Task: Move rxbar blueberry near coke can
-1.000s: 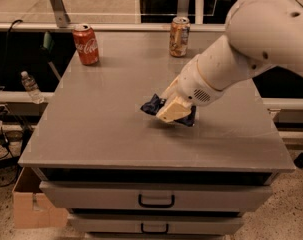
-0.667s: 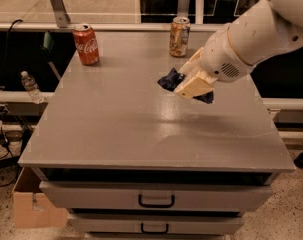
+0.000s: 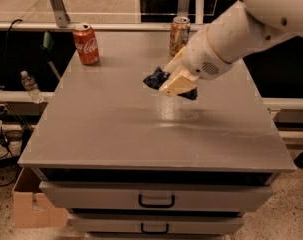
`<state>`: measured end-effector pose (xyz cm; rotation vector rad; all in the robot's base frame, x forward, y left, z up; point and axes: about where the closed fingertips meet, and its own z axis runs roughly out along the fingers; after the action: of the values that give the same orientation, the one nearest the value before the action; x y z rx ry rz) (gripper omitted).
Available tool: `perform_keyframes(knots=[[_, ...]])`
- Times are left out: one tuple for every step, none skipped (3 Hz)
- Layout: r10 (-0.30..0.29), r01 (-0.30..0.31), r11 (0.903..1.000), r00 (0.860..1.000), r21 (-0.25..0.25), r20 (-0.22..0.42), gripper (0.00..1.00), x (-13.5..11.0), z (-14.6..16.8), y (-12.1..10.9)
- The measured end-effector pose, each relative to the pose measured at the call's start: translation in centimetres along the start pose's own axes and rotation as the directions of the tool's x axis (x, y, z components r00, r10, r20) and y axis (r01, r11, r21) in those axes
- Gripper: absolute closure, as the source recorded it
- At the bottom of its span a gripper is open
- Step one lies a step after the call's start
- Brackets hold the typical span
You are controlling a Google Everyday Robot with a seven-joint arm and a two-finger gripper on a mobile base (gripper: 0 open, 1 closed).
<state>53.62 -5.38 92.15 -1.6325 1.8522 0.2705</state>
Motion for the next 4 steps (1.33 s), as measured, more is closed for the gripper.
perform_keyframes(knots=[[-0.048, 0.049, 0.9987, 0.998, -0.013, 0.049, 1.0, -2.7, 3.6, -2.2], [-0.087, 0.09, 0.9958, 0.99, -0.017, 0.11, 1.0, -6.2, 8.3, -5.5], [-0.093, 0.097, 0.9952, 0.983, -0.013, 0.16, 1.0, -8.5, 11.8, -8.1], [-0.083, 0.087, 0.9962, 0.977, -0.011, 0.197, 1.0, -10.4, 15.2, -10.6]])
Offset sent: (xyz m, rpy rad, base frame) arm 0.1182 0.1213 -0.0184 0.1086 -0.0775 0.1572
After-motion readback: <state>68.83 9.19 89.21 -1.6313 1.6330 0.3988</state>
